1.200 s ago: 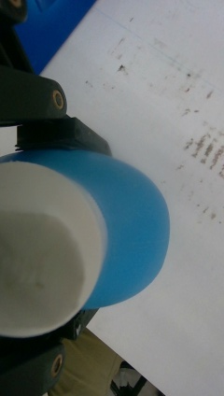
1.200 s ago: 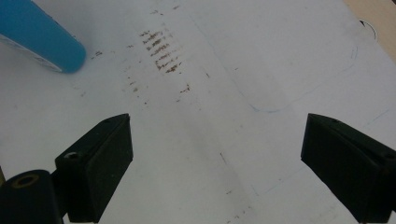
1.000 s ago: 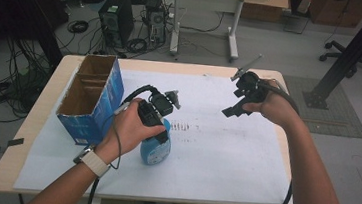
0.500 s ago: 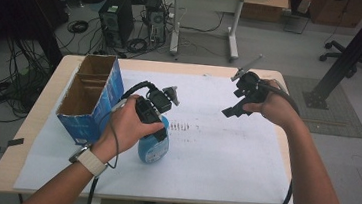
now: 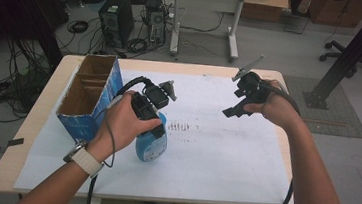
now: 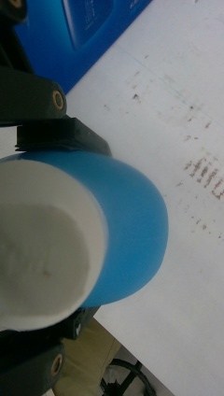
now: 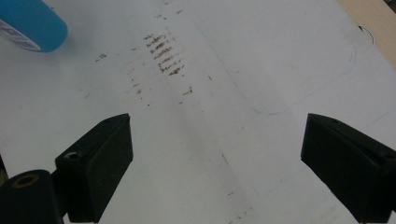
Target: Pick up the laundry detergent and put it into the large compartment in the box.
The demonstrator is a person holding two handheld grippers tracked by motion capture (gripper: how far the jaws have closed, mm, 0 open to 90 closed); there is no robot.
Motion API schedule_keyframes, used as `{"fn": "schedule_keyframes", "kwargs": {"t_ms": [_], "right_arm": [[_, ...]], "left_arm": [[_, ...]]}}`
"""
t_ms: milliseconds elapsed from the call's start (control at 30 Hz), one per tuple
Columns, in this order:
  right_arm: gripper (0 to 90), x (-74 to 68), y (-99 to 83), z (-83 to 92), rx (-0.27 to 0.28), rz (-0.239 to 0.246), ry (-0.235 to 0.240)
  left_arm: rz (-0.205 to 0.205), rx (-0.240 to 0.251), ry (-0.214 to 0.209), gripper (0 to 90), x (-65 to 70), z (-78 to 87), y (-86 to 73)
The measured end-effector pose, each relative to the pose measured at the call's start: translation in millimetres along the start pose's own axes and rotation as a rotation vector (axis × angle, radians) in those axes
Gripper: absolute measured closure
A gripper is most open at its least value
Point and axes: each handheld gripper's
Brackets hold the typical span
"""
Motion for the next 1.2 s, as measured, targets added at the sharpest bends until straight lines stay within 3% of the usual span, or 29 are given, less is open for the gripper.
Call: {"fn": "schedule_keyframes", "kwargs": {"t_ms": [633,1200], "right_arm": [[9.6,-1.2,-0.1,1.2,0.003,0.005,0.003],[9.6,-1.4,-4.1,7.2,0.003,0.004,0.003]], "left_arm": [[0.031,-0.003,0.015,37.0,-3.7,24.9,-1.4],[0.093,0.009,0.021,37.0,-13.5,49.8,-2.6]]}}
Point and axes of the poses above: each handheld gripper's, and its own axes: z roughly backward along the jaws, y roughly out of its top, x roughly to its right, and after that the axes turned 9 degrees about y, right-handed
